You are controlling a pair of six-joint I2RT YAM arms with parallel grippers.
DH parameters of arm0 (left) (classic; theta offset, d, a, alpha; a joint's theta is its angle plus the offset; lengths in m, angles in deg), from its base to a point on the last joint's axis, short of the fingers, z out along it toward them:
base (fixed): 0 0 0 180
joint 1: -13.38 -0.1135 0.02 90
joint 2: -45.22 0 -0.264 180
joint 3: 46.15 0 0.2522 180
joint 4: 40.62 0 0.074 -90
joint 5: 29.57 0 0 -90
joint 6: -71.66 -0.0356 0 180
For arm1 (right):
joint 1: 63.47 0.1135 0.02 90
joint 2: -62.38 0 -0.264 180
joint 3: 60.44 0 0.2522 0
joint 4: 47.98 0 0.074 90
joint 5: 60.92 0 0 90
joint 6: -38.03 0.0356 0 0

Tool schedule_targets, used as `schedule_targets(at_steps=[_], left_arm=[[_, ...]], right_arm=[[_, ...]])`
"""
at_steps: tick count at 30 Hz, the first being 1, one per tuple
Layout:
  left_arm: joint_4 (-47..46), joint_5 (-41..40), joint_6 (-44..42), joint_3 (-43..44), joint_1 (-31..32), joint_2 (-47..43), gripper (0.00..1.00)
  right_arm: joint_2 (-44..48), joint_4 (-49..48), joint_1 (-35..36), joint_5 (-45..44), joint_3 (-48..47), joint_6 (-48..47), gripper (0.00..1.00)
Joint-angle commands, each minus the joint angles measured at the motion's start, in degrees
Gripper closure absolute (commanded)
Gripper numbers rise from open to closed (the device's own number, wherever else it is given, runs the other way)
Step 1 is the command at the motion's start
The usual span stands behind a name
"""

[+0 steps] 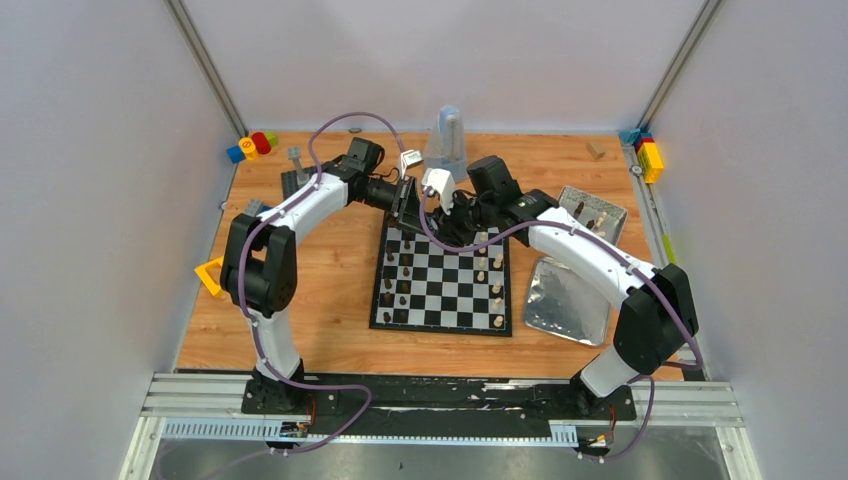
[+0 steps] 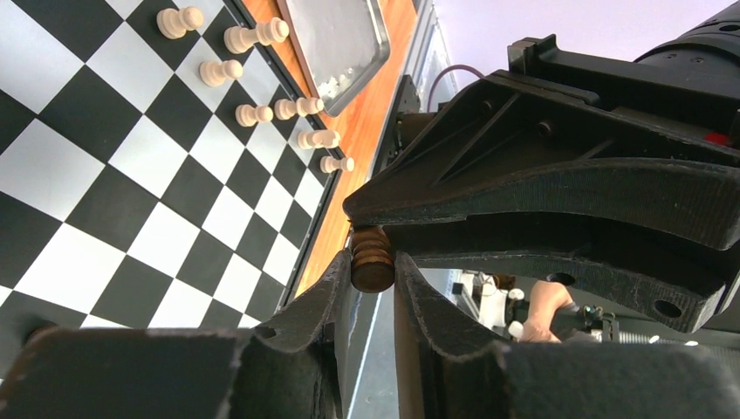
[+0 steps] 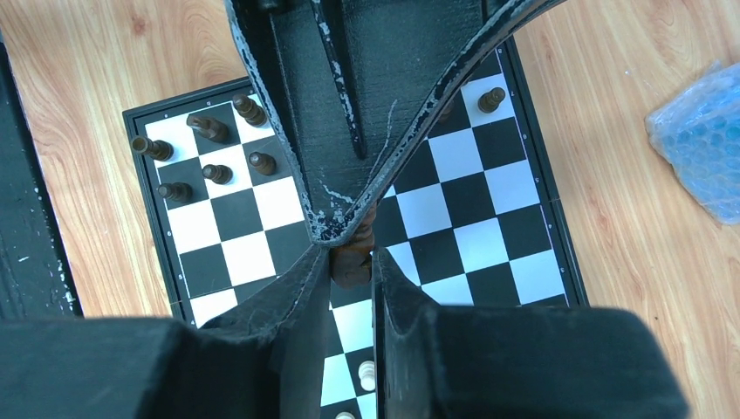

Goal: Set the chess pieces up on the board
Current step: Place the chess piece on the chessboard.

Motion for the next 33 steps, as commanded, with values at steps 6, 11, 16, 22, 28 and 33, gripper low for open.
schedule_targets(at_steps=[6, 11, 16, 22, 28, 33], left_arm=[[-1.78, 2.84, -0.44, 1.77, 0.54, -0.68, 0.93], [-3.08, 2.55, -3.78, 0.88, 0.31, -3.06, 1.00], [-13.72, 2.90, -1.61, -2.54, -0.07, -7.34, 1.00], [-40.38, 3.67, 13.33, -11.25, -0.03, -11.68, 1.00], [-66.90, 3.06, 29.38, -19.31, -0.07, -12.67, 1.00], [-83.53, 1.83, 40.11, -22.27, -0.07, -11.22, 1.00]], right_arm=[[1.69, -2.44, -0.44, -0.22, -2.13, 2.03, 0.87], [3.74, -2.76, -3.87, 4.87, -2.32, 5.34, 0.53], [5.43, -3.02, -10.85, 17.02, -4.12, 12.07, 0.37], [4.29, -5.85, -16.38, 30.84, -4.16, 20.94, 0.38], [1.19, -10.67, -18.37, 40.31, -2.87, 29.29, 0.39], [-0.98, -13.82, -18.42, 44.17, -1.62, 33.03, 0.40]])
